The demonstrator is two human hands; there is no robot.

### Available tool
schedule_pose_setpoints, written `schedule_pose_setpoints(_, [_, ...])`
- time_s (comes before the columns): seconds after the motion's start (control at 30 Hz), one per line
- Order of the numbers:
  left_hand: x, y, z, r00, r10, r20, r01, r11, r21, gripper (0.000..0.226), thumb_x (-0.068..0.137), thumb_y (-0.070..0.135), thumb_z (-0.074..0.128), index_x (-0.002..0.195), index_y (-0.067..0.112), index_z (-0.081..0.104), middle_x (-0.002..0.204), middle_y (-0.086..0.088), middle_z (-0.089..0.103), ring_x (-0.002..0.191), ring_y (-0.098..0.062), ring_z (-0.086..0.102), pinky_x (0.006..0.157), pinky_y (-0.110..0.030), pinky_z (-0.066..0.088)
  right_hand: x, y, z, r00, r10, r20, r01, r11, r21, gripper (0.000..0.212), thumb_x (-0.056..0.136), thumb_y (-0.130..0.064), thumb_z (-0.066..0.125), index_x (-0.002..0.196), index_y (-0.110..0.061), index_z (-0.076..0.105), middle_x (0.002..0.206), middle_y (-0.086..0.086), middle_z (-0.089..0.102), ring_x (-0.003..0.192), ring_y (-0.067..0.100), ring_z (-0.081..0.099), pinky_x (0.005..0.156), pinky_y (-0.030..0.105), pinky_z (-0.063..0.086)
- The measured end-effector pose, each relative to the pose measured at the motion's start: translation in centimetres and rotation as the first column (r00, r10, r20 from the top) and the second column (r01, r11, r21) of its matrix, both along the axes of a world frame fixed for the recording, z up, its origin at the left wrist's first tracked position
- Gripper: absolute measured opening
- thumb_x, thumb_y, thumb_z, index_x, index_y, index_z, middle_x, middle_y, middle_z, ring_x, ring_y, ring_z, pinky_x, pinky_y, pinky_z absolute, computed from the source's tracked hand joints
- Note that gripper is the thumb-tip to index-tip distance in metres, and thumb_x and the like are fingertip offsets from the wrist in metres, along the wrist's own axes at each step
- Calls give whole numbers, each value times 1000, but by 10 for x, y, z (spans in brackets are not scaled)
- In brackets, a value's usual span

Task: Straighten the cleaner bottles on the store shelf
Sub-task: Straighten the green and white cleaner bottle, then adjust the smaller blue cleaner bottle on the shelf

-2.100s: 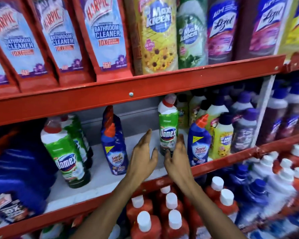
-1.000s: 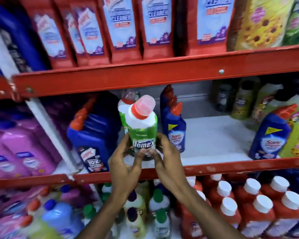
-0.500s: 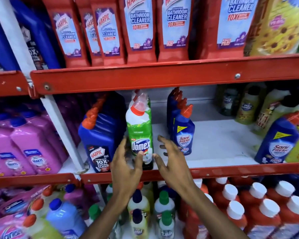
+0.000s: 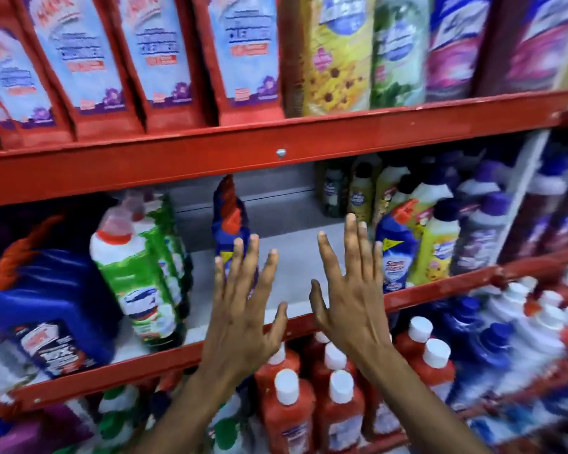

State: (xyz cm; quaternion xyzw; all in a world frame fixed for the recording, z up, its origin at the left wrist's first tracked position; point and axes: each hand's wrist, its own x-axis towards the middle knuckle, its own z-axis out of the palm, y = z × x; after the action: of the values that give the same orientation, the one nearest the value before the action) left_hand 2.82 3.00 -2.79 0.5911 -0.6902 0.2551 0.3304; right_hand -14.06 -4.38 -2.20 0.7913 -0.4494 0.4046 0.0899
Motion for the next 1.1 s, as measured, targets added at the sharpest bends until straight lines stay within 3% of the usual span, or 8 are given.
schedule_pose_setpoints(0.23, [-78,-73,-14,965,-119,-235,176,956,236,84,92,35,56,159,27,7,172,1,5,159,-14,0,130,-47,13,-86,-40,-20,979,-42,198,25,996,86,70,87,-14,60,150,-9,31,167,17,10,155,31,12,123,45,23])
schedule_pose_setpoints(0.43, [-127,-118,-21,819,-115,-562,322,903,285,68,89,22,66,151,18,36,159,-2,42,145,-18,42,113,-22,35,-119,-68,-36,905,14,426,-158,939,305,61,88,-6,59,144,-8,34,145,11,48,135,25,46,111,31,38])
schedule_pose_setpoints(0.6, [-143,-139,-23,617,-51,-785,423,863,276,53,84,11,75,132,17,54,131,-5,69,112,-20,70,90,-29,60,-125,-85,-37,899,64,433,-257,878,404,43,91,-3,57,133,-11,49,126,4,66,116,23,64,90,20,43])
schedule_pose_setpoints(0.77, [-140,-125,-23,527,-80,-846,389,908,157,47,82,3,76,124,17,59,109,4,73,90,1,70,73,-8,55,-116,-82,-30,886,102,452,-305,863,404,36,91,-2,59,126,-9,52,119,7,70,109,23,66,86,25,49])
schedule_pose_setpoints(0.83, [-129,-110,-20,505,-116,-855,373,923,95,47,83,2,74,123,22,59,105,11,71,89,8,69,72,-5,52,-106,-72,-24,869,155,470,-349,866,359,34,92,-4,60,124,-11,52,117,4,71,106,17,67,84,17,50])
schedule_pose_setpoints(0.9, [-111,-94,-15,503,-161,-849,343,939,25,49,85,4,73,127,24,58,110,8,73,98,0,71,77,-10,55,-87,-60,-15,838,211,503,-409,852,326,34,92,-3,60,124,-12,54,116,1,70,104,12,68,84,10,50])
schedule_pose_setpoints(1.0, [-77,-67,-11,516,-200,-833,283,958,-54,52,87,7,72,129,31,53,120,6,72,108,-7,70,88,-20,58,-50,-42,-5,779,293,554,-515,804,299,34,91,-5,58,124,-14,55,116,0,71,103,8,69,89,21,55])
schedule_pose_setpoints(1.1, [-40,-38,-11,533,-187,-825,188,977,-100,51,88,14,72,129,31,48,123,2,71,110,-10,70,92,-24,57,-8,-26,-4,722,375,581,-607,747,273,34,92,-10,57,125,-16,55,116,-3,71,102,3,69,89,18,54])
